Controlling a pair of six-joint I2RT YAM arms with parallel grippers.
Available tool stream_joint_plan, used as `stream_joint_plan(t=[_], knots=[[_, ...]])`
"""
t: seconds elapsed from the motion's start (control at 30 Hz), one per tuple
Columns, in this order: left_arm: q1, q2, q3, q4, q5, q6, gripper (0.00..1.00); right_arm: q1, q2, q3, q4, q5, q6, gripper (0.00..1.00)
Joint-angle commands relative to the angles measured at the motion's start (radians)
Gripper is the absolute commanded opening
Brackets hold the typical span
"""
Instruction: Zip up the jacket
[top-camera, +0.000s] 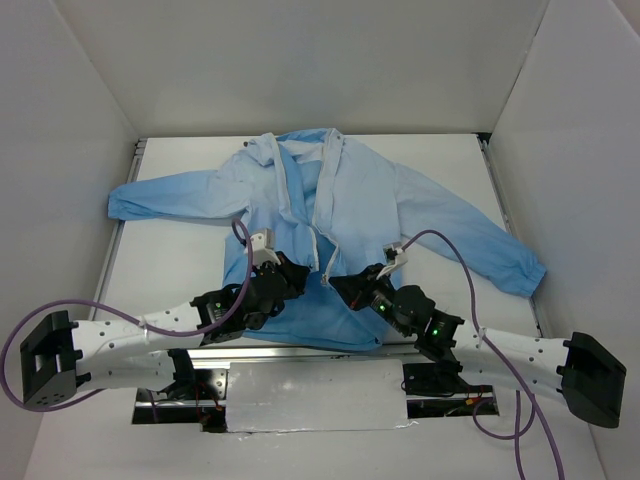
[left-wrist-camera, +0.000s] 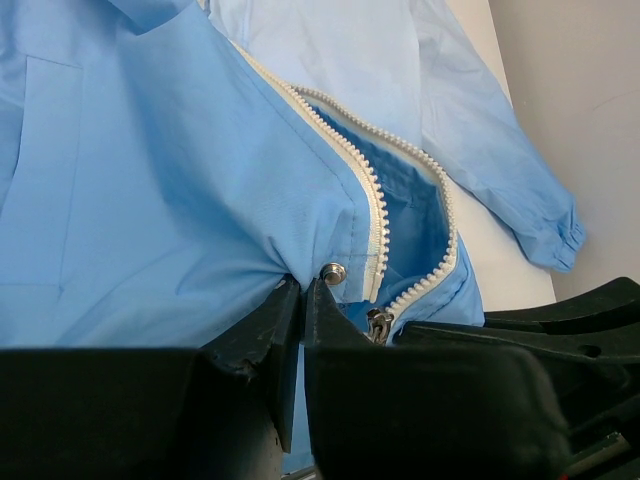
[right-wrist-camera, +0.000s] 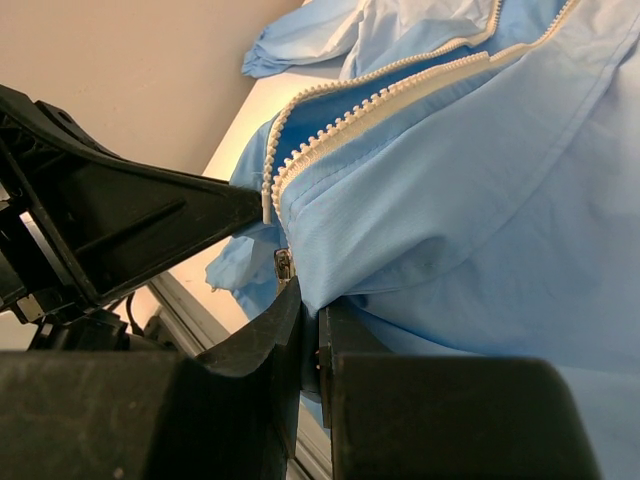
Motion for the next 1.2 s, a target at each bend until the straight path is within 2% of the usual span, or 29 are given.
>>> stream_joint_plan(t=[0.0,1.17], knots=[[-0.003,0.002,0.042,0.034,-0.02,0.015,0.0,0.01,0.0,0.014,0.046,0.01,-0.002,0.0],[-0.003,0.042,0.053,0.02,-0.005,-0.011,0.0,0.01,0.049,0.093,0.046,0.039,-0.042,0.0]])
